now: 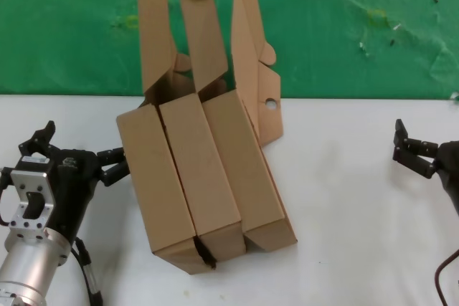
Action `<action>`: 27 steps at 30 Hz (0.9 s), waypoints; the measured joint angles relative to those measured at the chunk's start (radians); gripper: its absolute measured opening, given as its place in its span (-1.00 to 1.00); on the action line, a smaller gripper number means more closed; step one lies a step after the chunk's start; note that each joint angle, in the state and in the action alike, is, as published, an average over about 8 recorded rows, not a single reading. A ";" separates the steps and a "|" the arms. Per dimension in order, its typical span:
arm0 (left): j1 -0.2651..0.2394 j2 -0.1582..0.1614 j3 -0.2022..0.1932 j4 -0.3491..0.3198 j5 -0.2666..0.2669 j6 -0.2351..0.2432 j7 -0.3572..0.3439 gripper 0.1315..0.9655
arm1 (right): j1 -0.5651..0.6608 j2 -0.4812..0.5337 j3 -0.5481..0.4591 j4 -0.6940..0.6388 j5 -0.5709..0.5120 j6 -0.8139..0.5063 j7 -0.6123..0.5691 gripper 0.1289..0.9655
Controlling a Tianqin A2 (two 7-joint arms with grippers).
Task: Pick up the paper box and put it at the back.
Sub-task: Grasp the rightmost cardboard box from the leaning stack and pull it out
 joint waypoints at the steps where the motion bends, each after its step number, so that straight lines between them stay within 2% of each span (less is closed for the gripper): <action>1: 0.000 0.000 0.000 0.000 0.000 0.000 0.000 1.00 | 0.000 0.000 0.000 0.000 0.000 0.000 0.000 1.00; 27: 0.000 0.000 0.000 0.000 0.000 0.000 0.000 1.00 | -0.009 0.012 0.000 0.017 0.010 -0.009 0.007 1.00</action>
